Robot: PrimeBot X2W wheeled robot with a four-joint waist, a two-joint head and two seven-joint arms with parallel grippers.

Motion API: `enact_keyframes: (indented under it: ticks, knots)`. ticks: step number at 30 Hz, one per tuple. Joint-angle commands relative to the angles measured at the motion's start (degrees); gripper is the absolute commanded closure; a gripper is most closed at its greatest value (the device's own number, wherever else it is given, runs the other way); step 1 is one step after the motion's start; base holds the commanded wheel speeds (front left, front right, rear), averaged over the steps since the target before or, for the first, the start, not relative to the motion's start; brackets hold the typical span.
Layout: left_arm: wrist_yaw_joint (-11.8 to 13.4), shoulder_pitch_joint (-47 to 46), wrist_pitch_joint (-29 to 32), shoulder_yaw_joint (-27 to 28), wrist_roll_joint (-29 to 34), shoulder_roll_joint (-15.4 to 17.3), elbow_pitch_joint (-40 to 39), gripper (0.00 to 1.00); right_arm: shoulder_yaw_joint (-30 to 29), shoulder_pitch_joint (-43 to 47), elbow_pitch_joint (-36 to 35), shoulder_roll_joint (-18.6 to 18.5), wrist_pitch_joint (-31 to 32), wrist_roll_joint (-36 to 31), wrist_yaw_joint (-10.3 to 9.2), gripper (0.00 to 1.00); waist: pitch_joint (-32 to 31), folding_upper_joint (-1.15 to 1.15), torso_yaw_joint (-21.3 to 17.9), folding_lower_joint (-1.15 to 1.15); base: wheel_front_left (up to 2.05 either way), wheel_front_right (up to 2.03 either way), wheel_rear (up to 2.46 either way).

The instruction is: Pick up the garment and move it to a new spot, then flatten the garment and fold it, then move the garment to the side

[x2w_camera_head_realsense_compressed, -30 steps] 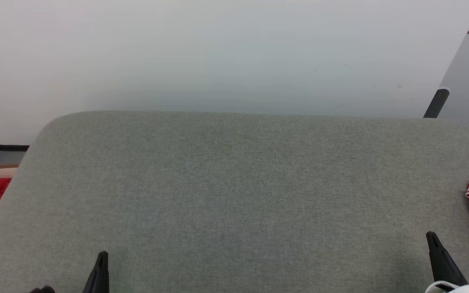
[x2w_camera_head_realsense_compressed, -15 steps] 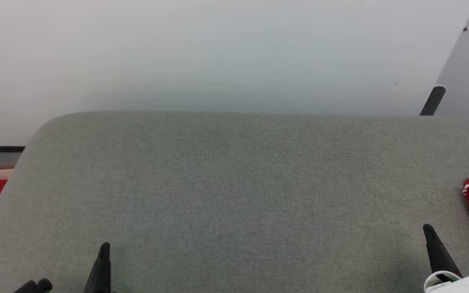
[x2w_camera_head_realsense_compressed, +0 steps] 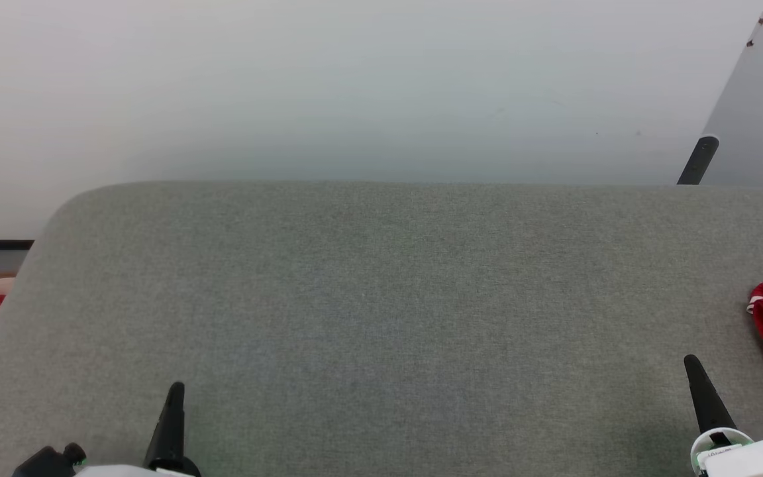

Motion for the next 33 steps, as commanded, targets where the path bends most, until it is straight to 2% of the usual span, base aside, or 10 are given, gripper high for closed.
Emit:
enact_keyframes:
  ticks: [1,33]
  knots:
    - [-0.1,-1.4,0.3,0.3,-1.6,0.1,-0.4,1.00,-0.2,-1.4,-0.1,0.0,0.2,1.6,-0.02,1.00,0.0,0.00,-0.1,0.00,0.00,0.00,0.00]
    - [-0.1,-5.9,5.3,1.4,-17.2,-1.9,2.0,1.00,-0.3,-5.2,4.0,0.9,1.7,17.7,-0.01,1.00,0.5,0.00,-1.5,0.00,0.00,0.00,0.00]
